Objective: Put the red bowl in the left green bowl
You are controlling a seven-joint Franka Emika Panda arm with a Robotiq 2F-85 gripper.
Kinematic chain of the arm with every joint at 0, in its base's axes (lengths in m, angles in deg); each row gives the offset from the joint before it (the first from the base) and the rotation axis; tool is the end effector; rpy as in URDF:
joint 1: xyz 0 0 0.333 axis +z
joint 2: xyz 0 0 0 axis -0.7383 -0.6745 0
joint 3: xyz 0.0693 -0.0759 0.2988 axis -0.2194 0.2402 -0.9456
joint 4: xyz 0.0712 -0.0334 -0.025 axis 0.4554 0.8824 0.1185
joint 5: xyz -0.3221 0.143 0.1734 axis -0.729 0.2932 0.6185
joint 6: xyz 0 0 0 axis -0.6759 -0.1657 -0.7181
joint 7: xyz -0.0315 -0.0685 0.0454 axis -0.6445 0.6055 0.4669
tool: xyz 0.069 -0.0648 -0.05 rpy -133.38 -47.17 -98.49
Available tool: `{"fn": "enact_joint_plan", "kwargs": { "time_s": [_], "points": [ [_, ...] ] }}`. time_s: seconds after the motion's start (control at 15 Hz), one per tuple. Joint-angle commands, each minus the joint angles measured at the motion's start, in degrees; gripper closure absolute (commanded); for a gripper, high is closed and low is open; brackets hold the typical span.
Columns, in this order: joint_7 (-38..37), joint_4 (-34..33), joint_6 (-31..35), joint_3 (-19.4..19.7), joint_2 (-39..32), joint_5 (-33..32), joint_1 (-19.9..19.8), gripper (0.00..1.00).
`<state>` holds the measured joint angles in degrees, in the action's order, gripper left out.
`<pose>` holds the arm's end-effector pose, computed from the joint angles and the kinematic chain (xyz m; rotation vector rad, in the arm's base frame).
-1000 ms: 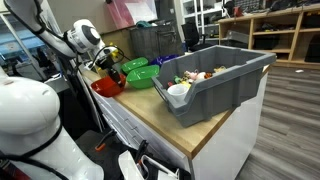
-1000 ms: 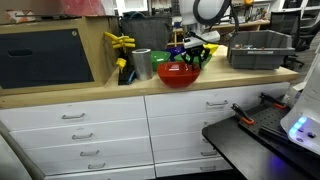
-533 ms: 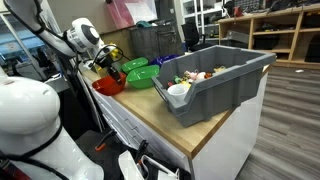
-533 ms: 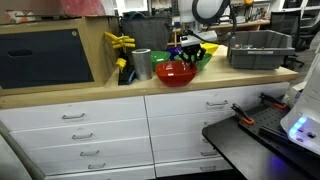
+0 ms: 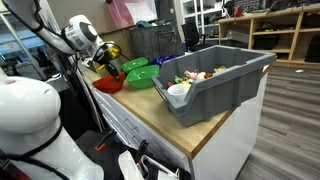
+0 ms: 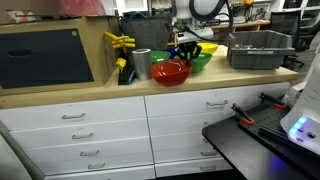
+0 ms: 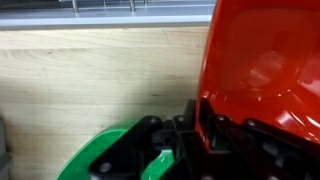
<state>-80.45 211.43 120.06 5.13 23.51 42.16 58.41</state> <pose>0.4191 0.2134 0.3224 2.9685 -0.5641 0.2544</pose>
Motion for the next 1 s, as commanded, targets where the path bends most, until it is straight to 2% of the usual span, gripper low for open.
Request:
{"fn": "enact_joint_plan", "kwargs": {
  "time_s": [0.0, 0.93],
  "points": [
    [-0.1, -1.6, 0.1, 0.0, 0.2, 1.3, 0.9, 0.98],
    [1.0, -5.2, -1.2, 0.3, 1.4, 1.3, 0.8, 0.98]
  ]
}}
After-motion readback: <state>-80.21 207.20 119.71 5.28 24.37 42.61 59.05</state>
